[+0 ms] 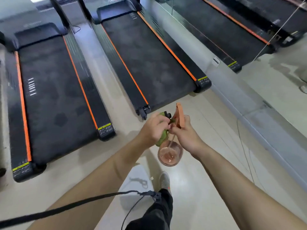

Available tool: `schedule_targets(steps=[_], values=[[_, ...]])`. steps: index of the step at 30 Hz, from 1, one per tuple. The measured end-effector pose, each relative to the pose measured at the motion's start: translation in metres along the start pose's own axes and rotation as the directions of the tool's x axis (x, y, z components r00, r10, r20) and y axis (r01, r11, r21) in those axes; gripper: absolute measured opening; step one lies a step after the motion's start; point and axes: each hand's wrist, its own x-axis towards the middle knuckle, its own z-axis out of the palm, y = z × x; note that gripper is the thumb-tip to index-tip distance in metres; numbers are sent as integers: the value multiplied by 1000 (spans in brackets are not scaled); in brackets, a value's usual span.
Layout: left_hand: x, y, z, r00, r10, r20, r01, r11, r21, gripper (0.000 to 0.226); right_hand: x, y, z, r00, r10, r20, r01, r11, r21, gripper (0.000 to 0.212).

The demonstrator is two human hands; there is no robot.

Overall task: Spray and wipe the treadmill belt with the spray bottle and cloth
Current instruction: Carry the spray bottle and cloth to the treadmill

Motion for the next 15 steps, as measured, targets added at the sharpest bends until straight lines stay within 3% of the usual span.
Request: schedule_targets(steps=[4,9,12,15], values=[[68,18,-37,987,-137,86,150,974,-169,52,71,-49,-4,989,-63,137,86,982,-167,34],[151,44,-63,994,-42,-103,35,996,-77,55,150,-107,-30,976,-155,154,189,951,-246,33],[200,61,-68,982,-44,-183,23,993,-113,36,194,-135,-46,946,-252,205,293,934,-205,40],[247,76,-73,941,-79,-328,22,985,-174,15,241,-158,-74,923,-231,307,283,950,-135,54]])
